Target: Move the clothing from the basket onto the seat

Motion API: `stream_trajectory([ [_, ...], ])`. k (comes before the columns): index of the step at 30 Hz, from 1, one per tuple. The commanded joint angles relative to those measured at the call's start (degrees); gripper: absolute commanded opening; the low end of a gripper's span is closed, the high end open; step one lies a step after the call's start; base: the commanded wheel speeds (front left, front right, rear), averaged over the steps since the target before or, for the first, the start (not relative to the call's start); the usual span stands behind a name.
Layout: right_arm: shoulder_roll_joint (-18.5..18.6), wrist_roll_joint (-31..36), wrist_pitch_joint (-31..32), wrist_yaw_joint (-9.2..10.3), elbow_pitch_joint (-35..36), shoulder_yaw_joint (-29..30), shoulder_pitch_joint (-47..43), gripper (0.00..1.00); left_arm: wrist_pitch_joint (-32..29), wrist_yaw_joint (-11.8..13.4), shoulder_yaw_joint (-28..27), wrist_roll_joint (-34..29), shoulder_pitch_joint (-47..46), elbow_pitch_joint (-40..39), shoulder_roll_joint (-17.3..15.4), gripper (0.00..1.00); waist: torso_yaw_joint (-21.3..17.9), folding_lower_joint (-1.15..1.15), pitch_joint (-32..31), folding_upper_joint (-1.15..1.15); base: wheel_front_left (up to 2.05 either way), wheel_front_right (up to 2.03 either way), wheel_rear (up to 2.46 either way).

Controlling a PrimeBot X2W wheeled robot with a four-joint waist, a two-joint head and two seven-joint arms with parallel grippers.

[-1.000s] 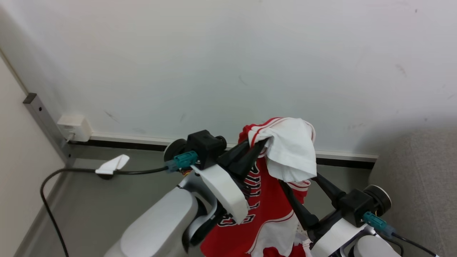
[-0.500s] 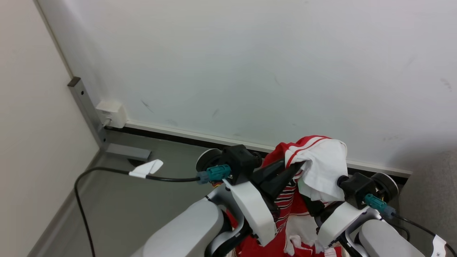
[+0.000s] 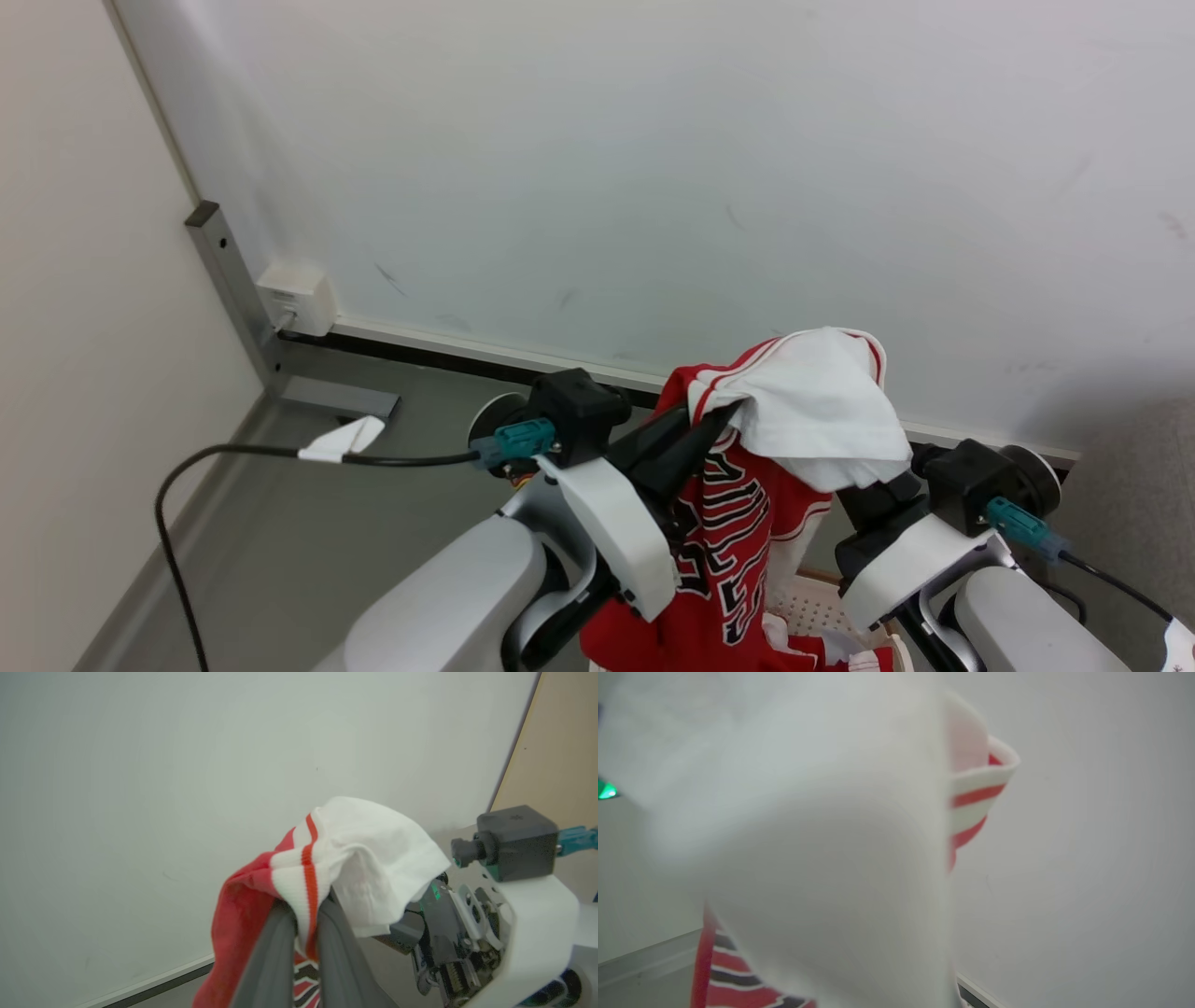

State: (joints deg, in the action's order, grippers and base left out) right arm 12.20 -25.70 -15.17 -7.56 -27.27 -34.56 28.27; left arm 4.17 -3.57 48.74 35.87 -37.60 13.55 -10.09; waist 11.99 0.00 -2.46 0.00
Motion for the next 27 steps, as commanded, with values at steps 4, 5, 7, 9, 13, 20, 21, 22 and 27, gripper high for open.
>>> stream_trajectory([
  [4,0.4,0.3,0.0,0.14,3.7,3.2,-3.1,0.00,1.5,0.7,-0.9,0.8,2.2,1.0,-1.1,0.00,-1.3,0.00,0.0,0.00,0.00,0.00,0.00],
  [5,0.4,0.2,0.0,0.14,4.7,3.9,-3.7,0.00,1.8,0.9,-0.9,0.9,2.5,1.1,-1.3,0.00,-1.4,0.00,0.1,0.00,0.00,0.00,0.00],
  [7,0.5,0.2,0.0,0.14,6.3,5.2,-4.8,0.00,2.5,1.2,-1.0,0.9,3.3,1.1,-1.6,0.00,-1.9,0.00,0.1,0.00,0.00,0.00,0.00],
  [9,0.5,0.6,0.0,0.14,8.2,6.5,-5.7,0.00,3.0,1.7,-1.0,0.6,4.1,1.0,-2.1,0.00,-2.6,0.00,0.3,0.00,0.00,0.00,0.00],
  [13,0.9,1.1,0.0,0.14,10.7,7.9,-6.4,0.00,3.6,2.1,-0.7,0.1,5.2,0.8,-2.6,0.25,-3.9,0.00,0.4,0.00,0.00,0.00,0.00],
  [20,1.7,1.7,0.0,0.14,15.3,10.5,-5.8,0.00,5.3,2.7,0.2,-1.0,6.6,-0.4,-3.2,1.00,-8.5,0.00,1.0,0.00,0.00,0.00,0.00],
  [21,1.9,1.7,0.0,0.14,15.8,10.8,-5.5,0.00,5.5,2.9,0.2,-1.1,6.8,-0.6,-3.2,1.00,-9.3,0.00,1.1,0.00,0.00,0.00,0.00],
  [22,2.0,1.8,0.0,0.14,16.1,11.0,-5.2,0.00,5.7,3.0,0.2,-1.3,7.0,-0.7,-3.4,1.00,-10.1,0.00,1.2,0.00,0.00,0.00,0.00],
  [27,2.4,-1.6,0.0,0.14,17.8,12.5,-3.6,0.00,6.1,3.8,0.3,-1.8,7.5,-0.9,-4.3,1.00,-14.8,0.00,1.8,0.00,0.00,0.00,0.00],
])
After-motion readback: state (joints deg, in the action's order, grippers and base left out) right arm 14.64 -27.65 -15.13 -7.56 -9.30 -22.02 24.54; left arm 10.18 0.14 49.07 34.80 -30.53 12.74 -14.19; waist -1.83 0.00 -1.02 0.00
